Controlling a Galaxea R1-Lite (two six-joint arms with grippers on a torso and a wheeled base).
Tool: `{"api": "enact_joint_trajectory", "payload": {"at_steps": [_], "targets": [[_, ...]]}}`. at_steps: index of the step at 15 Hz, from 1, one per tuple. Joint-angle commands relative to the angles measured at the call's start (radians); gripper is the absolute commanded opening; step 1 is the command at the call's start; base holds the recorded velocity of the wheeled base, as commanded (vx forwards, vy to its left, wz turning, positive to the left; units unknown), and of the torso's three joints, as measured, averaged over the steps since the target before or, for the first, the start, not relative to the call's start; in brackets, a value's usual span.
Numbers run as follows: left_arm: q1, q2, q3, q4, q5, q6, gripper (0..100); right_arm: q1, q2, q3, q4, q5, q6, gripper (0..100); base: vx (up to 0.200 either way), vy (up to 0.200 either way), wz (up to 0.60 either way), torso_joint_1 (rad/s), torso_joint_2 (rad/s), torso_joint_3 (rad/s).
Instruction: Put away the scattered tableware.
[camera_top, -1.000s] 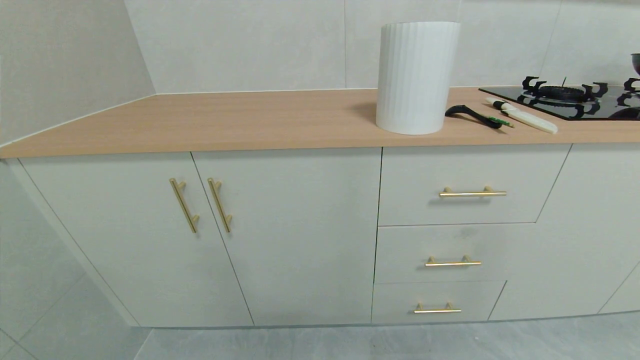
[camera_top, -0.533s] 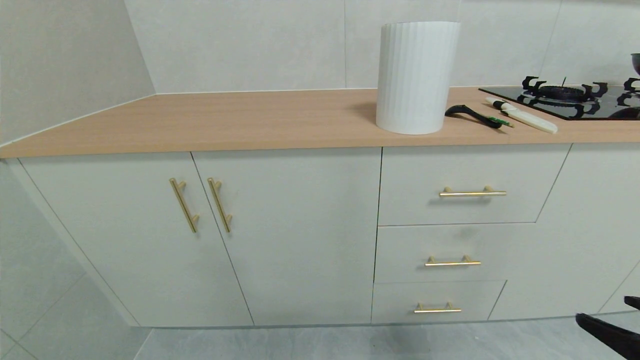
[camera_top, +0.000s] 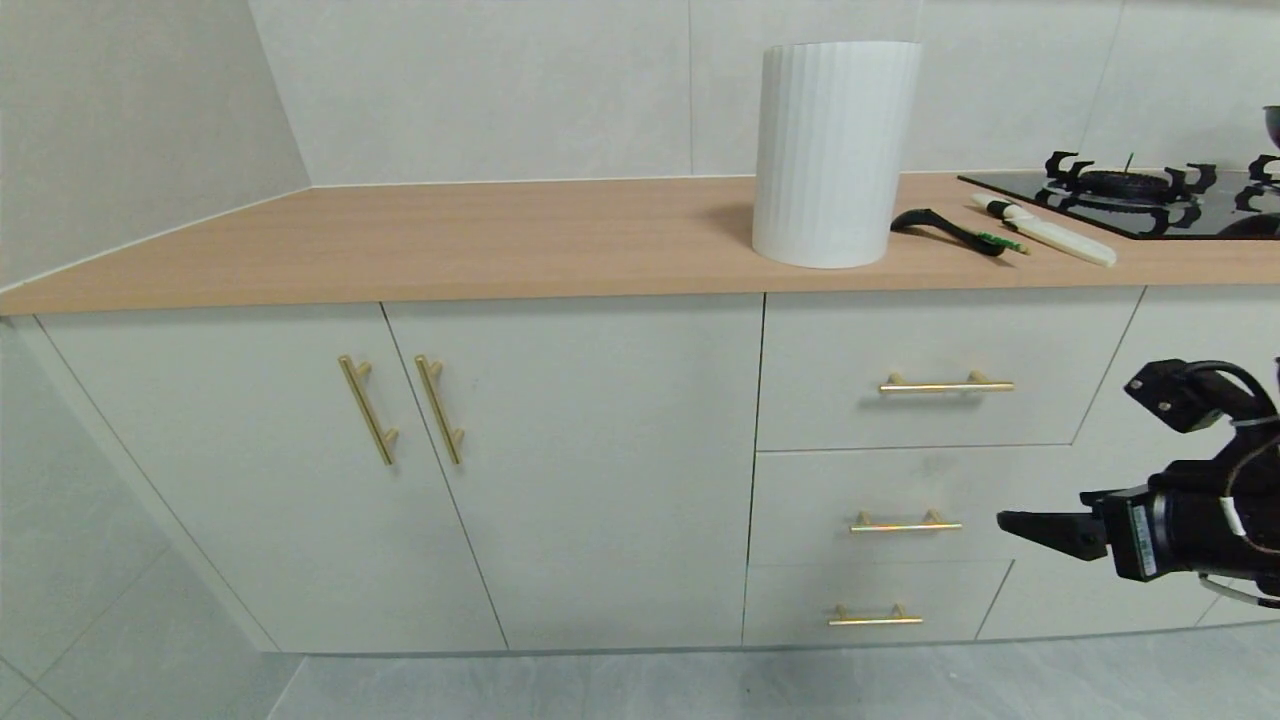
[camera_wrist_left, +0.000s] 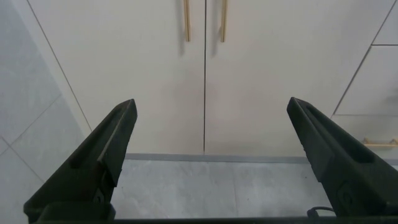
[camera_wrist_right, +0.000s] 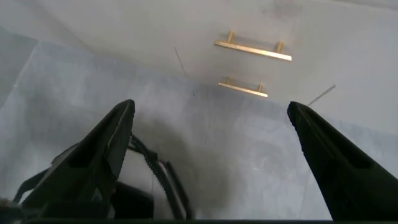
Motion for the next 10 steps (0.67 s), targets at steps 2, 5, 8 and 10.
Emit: {"api": "enact_joint_trajectory", "payload": {"at_steps": [2, 5, 8, 10], "targets": [[0.000, 0.001, 0.000, -0.001, 0.001, -0.001, 100, 0.014, 0.184, 0.011, -0.036, -0.001, -0.002, 100, 0.000, 0.000, 0.00, 0.000, 0.00, 0.000], [0.000, 0.001, 0.000, -0.001, 0.001, -0.001, 100, 0.016, 0.333, 0.017, -0.109, -0.030, 0.000, 100, 0.000, 0.000, 0.00, 0.000, 0.00, 0.000], [0.000, 0.001, 0.000, -0.001, -0.001, -0.001, 100, 0.016, 0.462, 0.015, -0.186, -0.101, 0.005, 100, 0.000, 0.000, 0.00, 0.000, 0.00, 0.000], [0.000, 0.001, 0.000, -0.001, 0.001, 0.001, 100, 0.028, 0.588, 0.034, -0.387, -0.134, 0.054, 100, 0.000, 0.000, 0.00, 0.000, 0.00, 0.000]]}}
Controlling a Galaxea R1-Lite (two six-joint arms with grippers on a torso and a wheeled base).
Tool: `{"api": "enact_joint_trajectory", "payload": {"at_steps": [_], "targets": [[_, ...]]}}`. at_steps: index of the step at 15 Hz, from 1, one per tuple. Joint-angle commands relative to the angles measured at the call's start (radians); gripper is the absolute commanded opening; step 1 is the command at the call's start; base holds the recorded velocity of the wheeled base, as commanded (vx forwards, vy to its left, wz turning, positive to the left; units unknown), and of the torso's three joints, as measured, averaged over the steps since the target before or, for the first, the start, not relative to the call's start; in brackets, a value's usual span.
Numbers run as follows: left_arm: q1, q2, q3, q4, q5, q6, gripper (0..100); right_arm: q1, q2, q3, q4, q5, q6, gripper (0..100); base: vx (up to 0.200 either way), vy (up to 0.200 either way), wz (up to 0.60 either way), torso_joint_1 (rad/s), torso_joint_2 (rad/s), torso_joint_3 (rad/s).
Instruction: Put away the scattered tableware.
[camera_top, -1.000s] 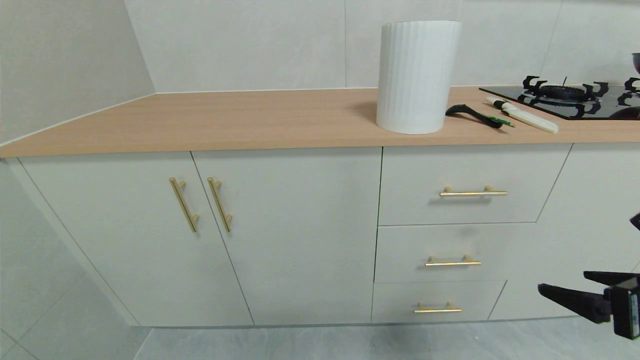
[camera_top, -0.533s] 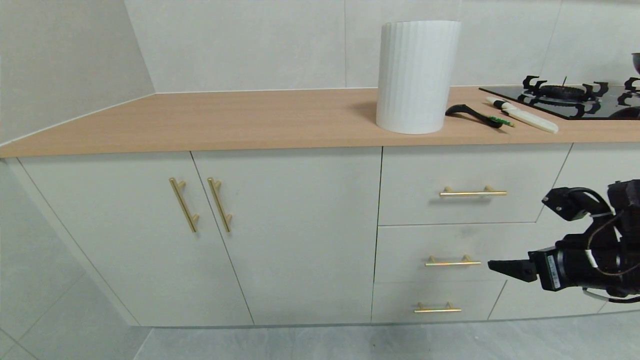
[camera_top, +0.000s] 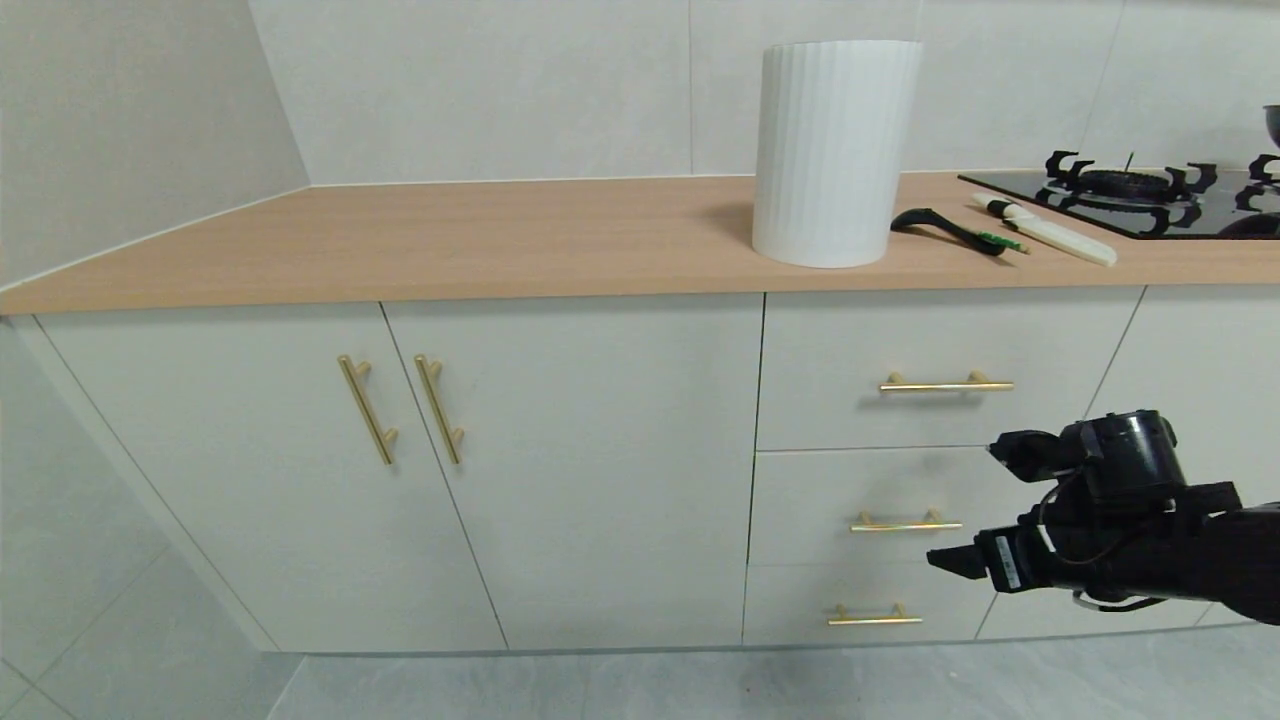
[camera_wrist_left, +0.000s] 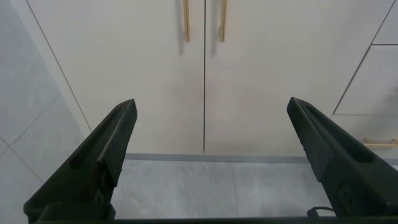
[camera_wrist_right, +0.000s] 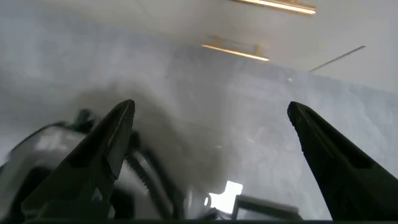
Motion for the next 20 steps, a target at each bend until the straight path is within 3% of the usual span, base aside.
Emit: {"api": "enact_joint_trajectory", "payload": {"at_steps": [1, 4, 5, 8, 14, 20], "targets": [[0.000, 0.001, 0.000, -0.001, 0.001, 0.001, 100, 0.019, 0.161, 0.026, -0.142, -0.026, 0.031, 100, 0.000, 0.000, 0.00, 0.000, 0.00, 0.000], [0.000, 0.001, 0.000, 0.000, 0.001, -0.001, 100, 0.036, 0.263, 0.049, -0.339, -0.092, 0.032, 100, 0.000, 0.000, 0.00, 0.000, 0.00, 0.000], [0.002, 0.001, 0.000, -0.001, 0.001, 0.001, 100, 0.041, 0.348, 0.052, -0.477, -0.147, 0.032, 100, 0.000, 0.000, 0.00, 0.000, 0.00, 0.000], [0.002, 0.001, 0.000, -0.001, 0.001, 0.001, 100, 0.050, 0.428, 0.038, -0.626, -0.213, 0.077, 100, 0.000, 0.000, 0.00, 0.000, 0.00, 0.000], [0.000, 0.001, 0.000, 0.000, 0.001, -0.001, 100, 0.039, 0.484, -0.066, -0.633, -0.299, 0.181, 100, 0.000, 0.000, 0.00, 0.000, 0.00, 0.000], [0.000, 0.001, 0.000, 0.000, 0.001, -0.001, 100, 0.013, 0.532, -0.109, -0.635, -0.328, 0.189, 100, 0.000, 0.000, 0.00, 0.000, 0.00, 0.000]]}}
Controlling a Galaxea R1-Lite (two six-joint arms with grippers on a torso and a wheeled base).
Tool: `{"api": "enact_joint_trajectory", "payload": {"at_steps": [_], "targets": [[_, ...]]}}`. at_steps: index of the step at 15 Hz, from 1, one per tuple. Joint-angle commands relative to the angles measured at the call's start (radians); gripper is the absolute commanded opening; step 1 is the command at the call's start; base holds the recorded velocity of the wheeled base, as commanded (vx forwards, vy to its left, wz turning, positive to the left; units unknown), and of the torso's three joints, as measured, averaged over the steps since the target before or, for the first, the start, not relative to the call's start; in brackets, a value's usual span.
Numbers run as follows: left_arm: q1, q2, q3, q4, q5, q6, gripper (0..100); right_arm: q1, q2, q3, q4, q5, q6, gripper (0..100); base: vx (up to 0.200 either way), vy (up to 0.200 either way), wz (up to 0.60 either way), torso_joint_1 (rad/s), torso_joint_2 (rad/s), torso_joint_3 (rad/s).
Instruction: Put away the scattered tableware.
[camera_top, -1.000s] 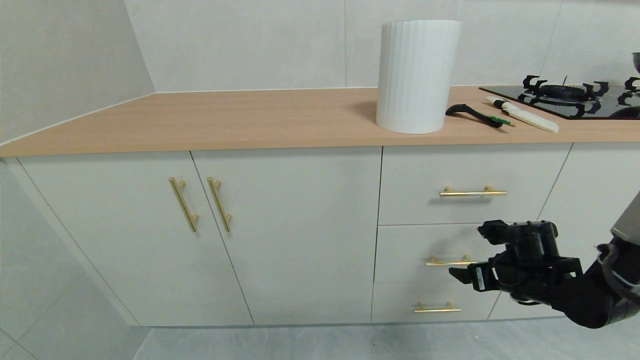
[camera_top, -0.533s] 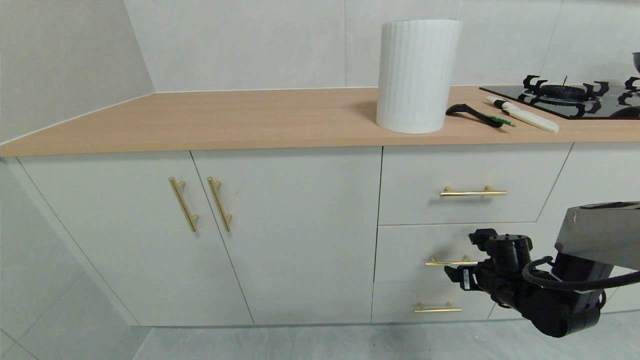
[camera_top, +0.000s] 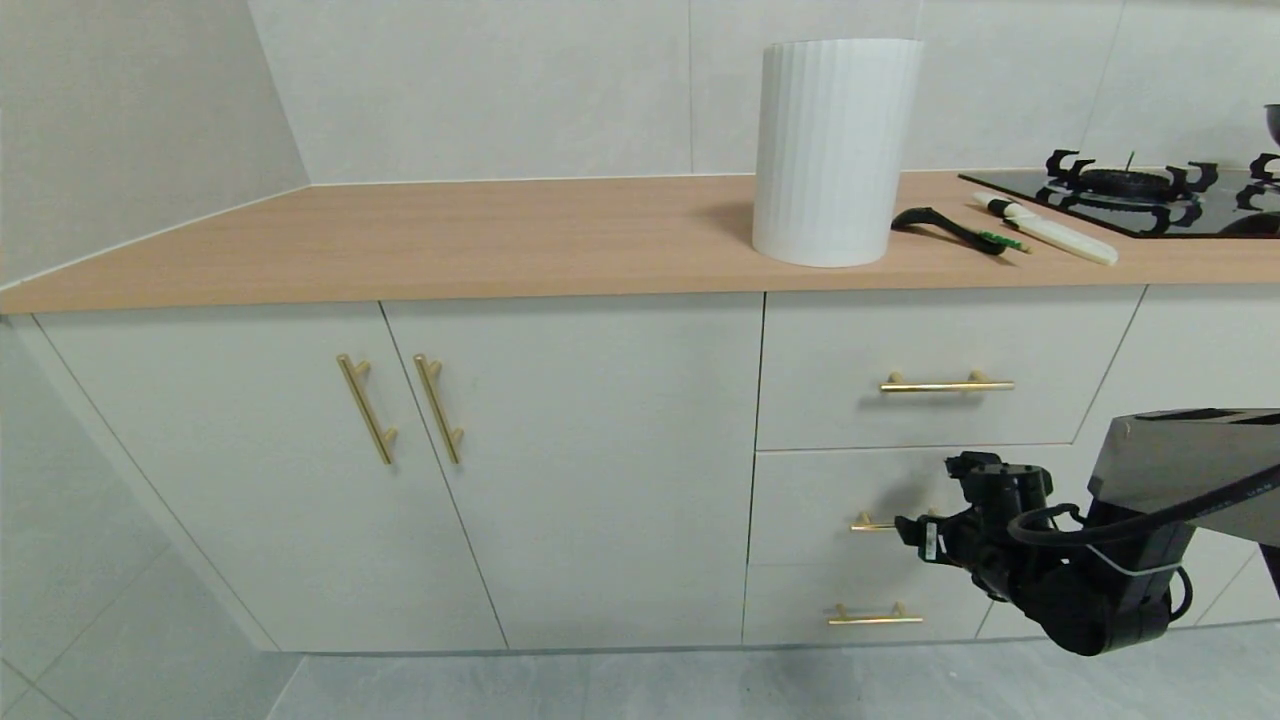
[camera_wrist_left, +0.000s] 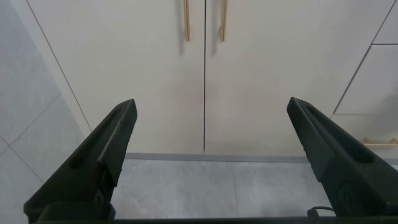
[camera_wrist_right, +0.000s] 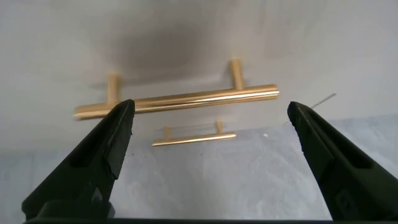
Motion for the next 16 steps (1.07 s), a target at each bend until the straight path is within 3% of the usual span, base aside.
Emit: {"api": "enact_joint_trajectory", "payload": {"at_steps": [1, 16], "targets": [[0.000, 0.001, 0.000, 0.000, 0.001, -0.001, 100, 0.000, 0.019, -0.014, -0.005, -0.003, 0.000, 100, 0.000, 0.000, 0.00, 0.000, 0.00, 0.000], [0.000, 0.001, 0.000, -0.001, 0.001, -0.001, 100, 0.000, 0.034, 0.020, -0.033, -0.006, -0.038, 100, 0.000, 0.000, 0.00, 0.000, 0.00, 0.000]]}}
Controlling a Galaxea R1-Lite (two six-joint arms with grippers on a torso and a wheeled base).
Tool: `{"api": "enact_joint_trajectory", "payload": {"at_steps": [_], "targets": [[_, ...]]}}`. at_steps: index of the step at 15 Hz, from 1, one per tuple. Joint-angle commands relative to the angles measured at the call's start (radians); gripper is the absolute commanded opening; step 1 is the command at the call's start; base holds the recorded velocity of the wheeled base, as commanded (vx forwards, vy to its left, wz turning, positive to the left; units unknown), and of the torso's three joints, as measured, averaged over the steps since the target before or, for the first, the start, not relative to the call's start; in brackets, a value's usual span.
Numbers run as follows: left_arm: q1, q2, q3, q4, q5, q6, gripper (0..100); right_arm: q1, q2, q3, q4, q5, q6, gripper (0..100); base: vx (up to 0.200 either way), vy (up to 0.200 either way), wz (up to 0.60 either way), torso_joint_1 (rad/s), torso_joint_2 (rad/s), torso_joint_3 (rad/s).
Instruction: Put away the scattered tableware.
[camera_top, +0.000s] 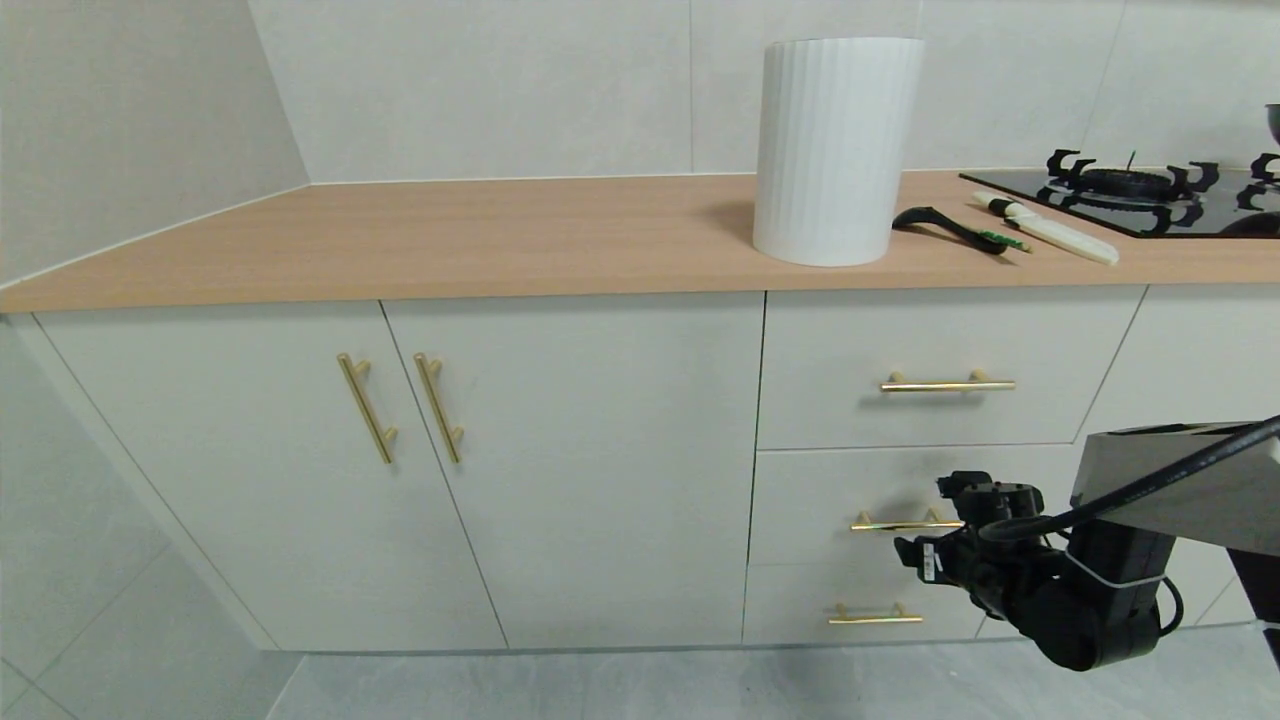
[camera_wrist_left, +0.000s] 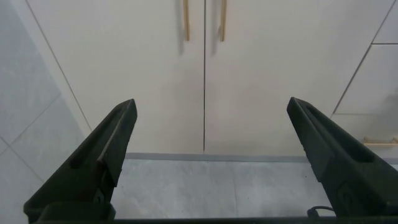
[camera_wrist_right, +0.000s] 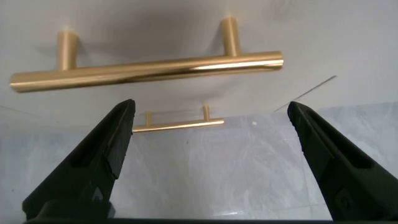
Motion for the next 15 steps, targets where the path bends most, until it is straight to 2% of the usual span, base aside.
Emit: {"api": "enact_joint_trajectory", "payload": {"at_steps": [1, 4, 10, 15], "targets": [[0.000, 0.001, 0.000, 0.000, 0.000, 0.001, 100, 0.001, -0.052, 0.017, -0.003, 0.000, 0.005, 100, 0.000, 0.000, 0.00, 0.000, 0.00, 0.000], [0.000, 0.001, 0.000, 0.000, 0.000, -0.001, 100, 0.001, -0.096, 0.023, -0.005, 0.006, 0.038, 100, 0.000, 0.000, 0.00, 0.000, 0.00, 0.000], [0.000, 0.001, 0.000, 0.000, 0.000, -0.001, 100, 0.001, -0.004, -0.070, 0.002, 0.002, 0.034, 100, 0.000, 0.000, 0.00, 0.000, 0.00, 0.000], [0.000, 0.001, 0.000, -0.001, 0.000, -0.001, 100, 0.001, 0.034, -0.087, 0.005, 0.002, 0.021, 100, 0.000, 0.000, 0.00, 0.000, 0.00, 0.000]]}}
